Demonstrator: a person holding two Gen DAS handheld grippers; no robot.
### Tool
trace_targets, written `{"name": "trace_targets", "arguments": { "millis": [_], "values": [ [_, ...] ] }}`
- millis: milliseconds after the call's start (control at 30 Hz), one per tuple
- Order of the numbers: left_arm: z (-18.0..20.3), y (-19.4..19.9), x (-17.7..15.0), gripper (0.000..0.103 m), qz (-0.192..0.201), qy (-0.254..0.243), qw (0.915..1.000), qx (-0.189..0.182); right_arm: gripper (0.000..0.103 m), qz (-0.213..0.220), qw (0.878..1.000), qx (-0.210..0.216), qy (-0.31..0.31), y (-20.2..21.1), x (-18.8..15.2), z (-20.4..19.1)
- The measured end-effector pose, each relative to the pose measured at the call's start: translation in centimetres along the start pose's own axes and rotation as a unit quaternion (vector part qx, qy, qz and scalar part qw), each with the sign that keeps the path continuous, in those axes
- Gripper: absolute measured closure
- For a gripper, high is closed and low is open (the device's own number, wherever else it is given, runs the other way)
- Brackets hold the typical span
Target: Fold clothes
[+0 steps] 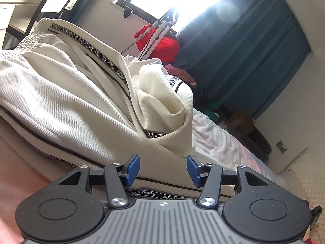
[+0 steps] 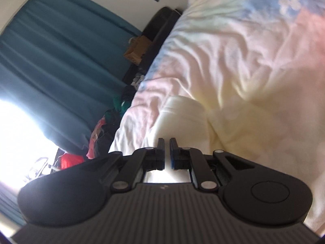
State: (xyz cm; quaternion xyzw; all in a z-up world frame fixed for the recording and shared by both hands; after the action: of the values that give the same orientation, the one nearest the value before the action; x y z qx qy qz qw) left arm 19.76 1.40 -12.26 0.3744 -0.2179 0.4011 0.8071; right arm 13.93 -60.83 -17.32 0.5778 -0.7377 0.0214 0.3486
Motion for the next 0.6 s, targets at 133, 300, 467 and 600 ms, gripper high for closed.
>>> {"name": "trace_targets", "arguments": {
  "millis": [133, 300, 467, 600],
  "values": [
    [0.3, 0.2, 0.0, 0.050, 0.003, -0.005, 1.0000, 0.002, 0.090, 0.025, 0.998, -0.043, -0.031, 1.9, 0.4, 0.5],
    [0.5, 0.6, 0.3, 0.050, 0.008, -0.011, 0.9999, 0.000, 0.012, 0.074, 0.988, -0.104, -0.085, 4.5, 0.7, 2.0],
    [0.6, 0.7, 0.3, 0.050, 0.005, -0.010, 0.9999, -0.005, 0.015, -0.015, 0.987, -0.101, -0.123, 2.0, -1.4, 3.9],
    [0.6, 1.0, 0.4, 0.049, 0.009, -0.004, 0.9999, -0.007, 0.073, -0.054, 0.993, -0.096, -0.037, 0.3, -2.8, 2.1]
  ]
}}
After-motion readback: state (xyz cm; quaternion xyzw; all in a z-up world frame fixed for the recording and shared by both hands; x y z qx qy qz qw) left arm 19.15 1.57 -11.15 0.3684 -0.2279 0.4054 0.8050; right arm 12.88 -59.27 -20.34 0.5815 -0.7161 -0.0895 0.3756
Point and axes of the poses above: each gripper's, at about its wrist camera, not at the fingertips, and y roughly against the way its jaws point, z to its right, x to its top, the point moved 7 cm from there along -y, roughly the way its jaws point, and after that the axes turned 5 degrees about y, right-handed, at the moved point
